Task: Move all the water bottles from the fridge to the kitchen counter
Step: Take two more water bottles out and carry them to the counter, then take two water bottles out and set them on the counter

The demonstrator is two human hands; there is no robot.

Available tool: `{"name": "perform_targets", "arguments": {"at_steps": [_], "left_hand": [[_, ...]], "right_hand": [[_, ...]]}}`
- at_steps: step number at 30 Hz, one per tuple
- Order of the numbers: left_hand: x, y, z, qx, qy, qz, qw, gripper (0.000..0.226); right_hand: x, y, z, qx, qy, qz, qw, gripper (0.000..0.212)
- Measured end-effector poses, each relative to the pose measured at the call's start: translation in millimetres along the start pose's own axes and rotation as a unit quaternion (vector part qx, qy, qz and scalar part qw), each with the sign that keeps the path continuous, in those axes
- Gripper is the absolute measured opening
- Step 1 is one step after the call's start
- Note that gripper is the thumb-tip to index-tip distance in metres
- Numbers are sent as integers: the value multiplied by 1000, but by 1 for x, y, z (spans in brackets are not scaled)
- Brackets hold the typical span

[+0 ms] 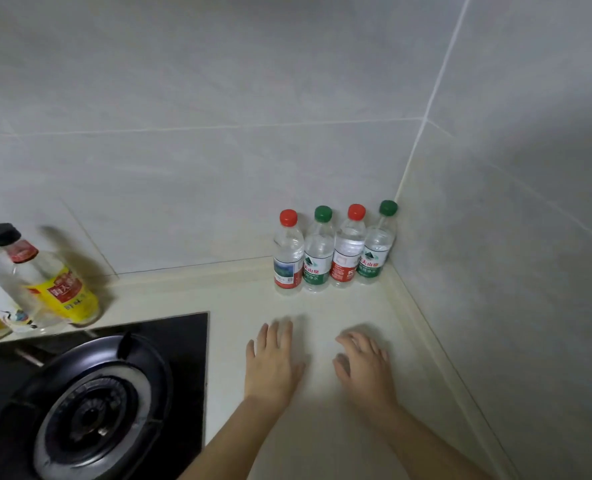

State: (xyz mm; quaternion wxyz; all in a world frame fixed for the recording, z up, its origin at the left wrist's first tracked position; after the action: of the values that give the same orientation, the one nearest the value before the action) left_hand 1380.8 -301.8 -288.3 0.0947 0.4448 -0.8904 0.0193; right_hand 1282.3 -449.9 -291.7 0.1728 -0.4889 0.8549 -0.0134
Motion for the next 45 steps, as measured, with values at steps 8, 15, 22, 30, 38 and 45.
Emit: {"name": "perform_targets", "arguments": {"at_steps": [8, 15, 22, 30, 38, 45], "left_hand": [[16, 102, -23, 63, 24, 41, 997, 83], [46, 201, -78, 159, 60, 77, 982, 75], [89, 325, -117, 180, 46, 153, 971, 71], [183, 375, -154, 179, 76, 329, 924, 69], [334, 456, -180, 124, 214, 654, 715, 58], [425, 604, -187, 46, 261, 793, 549, 59]], "right_hand": [[2, 97, -59, -35, 1, 15, 999, 48], [-12, 184, -135, 13, -26, -20, 999, 51], [-20, 307, -209, 52, 98, -26, 994, 55], [11, 401, -311, 156, 166, 73, 971, 54], [51, 531, -387, 206, 237, 317, 895, 54], [36, 710, -446, 255, 302, 522, 756, 54]]}}
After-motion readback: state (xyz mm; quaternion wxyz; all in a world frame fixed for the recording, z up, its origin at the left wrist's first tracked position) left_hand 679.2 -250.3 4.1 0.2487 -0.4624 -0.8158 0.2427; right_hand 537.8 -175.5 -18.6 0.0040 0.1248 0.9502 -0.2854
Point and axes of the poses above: each hand's wrist, its own y-axis away from the middle knuckle, its own z-axis out of the palm, x = y × z, the point moved 8 cm from there along -y, towards the middle knuckle, and after that the axes turned 2 degrees about z, right-handed, at the moved point
